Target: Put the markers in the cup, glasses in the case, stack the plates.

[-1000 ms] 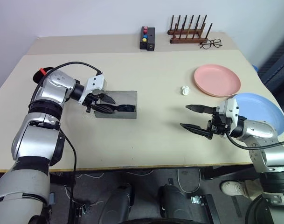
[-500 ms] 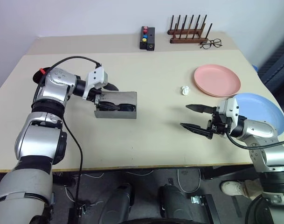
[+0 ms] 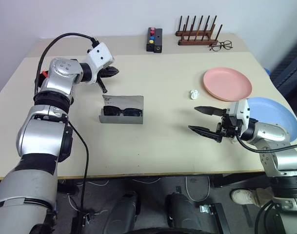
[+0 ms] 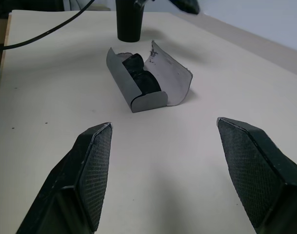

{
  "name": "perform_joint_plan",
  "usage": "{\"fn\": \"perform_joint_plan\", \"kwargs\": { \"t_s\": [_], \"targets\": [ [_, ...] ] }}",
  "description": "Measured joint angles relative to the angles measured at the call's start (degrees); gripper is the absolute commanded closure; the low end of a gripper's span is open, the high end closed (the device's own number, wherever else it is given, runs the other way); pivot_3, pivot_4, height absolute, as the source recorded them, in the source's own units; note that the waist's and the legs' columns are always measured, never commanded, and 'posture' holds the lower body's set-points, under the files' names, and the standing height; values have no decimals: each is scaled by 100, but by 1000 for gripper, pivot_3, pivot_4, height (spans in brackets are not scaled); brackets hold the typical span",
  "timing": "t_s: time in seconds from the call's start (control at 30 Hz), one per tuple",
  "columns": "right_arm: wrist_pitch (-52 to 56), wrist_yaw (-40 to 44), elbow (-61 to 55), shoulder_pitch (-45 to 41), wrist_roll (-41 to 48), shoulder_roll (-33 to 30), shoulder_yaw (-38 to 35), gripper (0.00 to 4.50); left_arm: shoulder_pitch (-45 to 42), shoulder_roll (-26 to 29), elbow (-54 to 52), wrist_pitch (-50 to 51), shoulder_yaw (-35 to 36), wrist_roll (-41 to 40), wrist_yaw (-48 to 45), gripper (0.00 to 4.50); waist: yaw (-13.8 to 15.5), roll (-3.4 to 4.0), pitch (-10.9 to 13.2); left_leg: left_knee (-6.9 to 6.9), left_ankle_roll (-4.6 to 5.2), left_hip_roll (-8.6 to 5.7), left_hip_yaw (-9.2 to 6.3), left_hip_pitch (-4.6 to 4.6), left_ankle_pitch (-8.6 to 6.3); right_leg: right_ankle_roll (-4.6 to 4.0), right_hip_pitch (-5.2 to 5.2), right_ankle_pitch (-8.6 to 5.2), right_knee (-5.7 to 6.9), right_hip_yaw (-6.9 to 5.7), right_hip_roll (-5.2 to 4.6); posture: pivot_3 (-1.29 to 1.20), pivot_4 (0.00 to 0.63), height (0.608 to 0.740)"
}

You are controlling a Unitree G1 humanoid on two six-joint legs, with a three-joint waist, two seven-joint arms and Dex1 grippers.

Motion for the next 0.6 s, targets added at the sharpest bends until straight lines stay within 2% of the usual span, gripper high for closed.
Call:
{"fn": "perform_joint_plan", "kwargs": {
  "t_s": [0.13,0.27,0.43,0.6],
  "targets": [
    [0,-46,0,1,0,8,0,988,47,-88,46,-54,-498,554,138,4461,0,0,0,-1,0,0,0,0,0,0,0,0,0,0,0,0,150,740],
    [0,-91,-4,6,1,14,0,988,324,-115,8,-274,-692,692,-270,4461,-8,0,0,-2,0,0,0,0,0,0,-3,0,0,1,0,0,150,740],
    [0,-106,-17,32,2,17,0,988,675,-3,-449,-572,-720,577,-1304,4461,-9,0,0,-3,-1,1,0,-1,0,0,-5,0,0,1,0,0,150,740],
    [0,-121,-28,63,4,22,-1,988,1114,381,-1390,-444,-543,163,-2208,4461,-16,2,-1,-3,0,2,0,-2,0,0,-6,0,0,3,-1,0,150,740]
  ]
}}
